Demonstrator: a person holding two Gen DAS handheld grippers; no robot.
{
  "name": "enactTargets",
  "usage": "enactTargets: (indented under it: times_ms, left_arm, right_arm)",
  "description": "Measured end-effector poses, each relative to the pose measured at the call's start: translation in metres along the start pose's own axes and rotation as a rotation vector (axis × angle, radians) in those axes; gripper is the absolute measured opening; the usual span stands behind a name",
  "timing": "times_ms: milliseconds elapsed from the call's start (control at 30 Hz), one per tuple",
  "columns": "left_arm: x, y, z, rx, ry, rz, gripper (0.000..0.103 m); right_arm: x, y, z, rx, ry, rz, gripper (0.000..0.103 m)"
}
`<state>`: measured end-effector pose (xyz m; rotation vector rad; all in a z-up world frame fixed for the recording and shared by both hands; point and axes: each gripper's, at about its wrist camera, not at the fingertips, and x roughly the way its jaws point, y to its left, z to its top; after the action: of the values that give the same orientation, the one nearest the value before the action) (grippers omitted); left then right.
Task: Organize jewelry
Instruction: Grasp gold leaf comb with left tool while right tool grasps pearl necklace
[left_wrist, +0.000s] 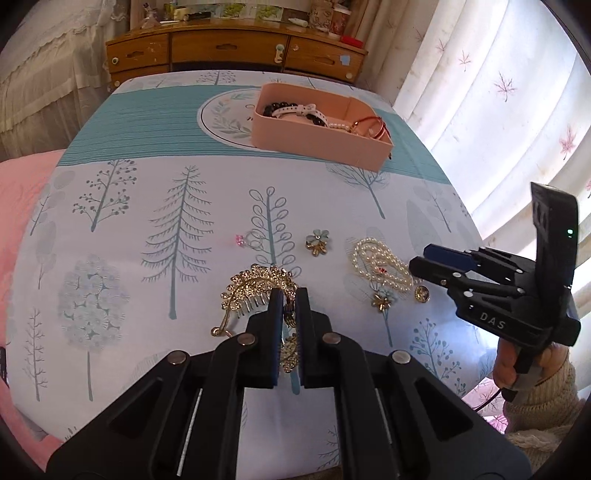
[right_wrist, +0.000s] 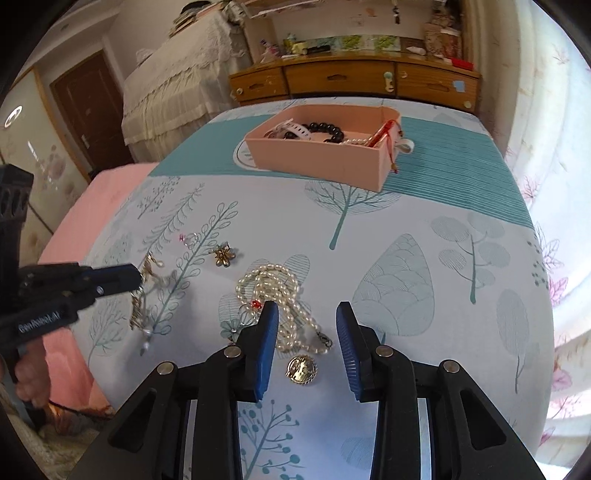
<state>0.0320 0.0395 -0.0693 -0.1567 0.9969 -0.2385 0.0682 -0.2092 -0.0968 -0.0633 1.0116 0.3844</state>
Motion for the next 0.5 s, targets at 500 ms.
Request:
enactTargets:
  times_ms: [500]
  left_arm:
    - [-0.003,0.002,-0.003,-0.013,-0.009,-0.025,0.002]
  right_arm:
    - [0.041,0.026,0.025,-0.213,0.132,0.013,0.016]
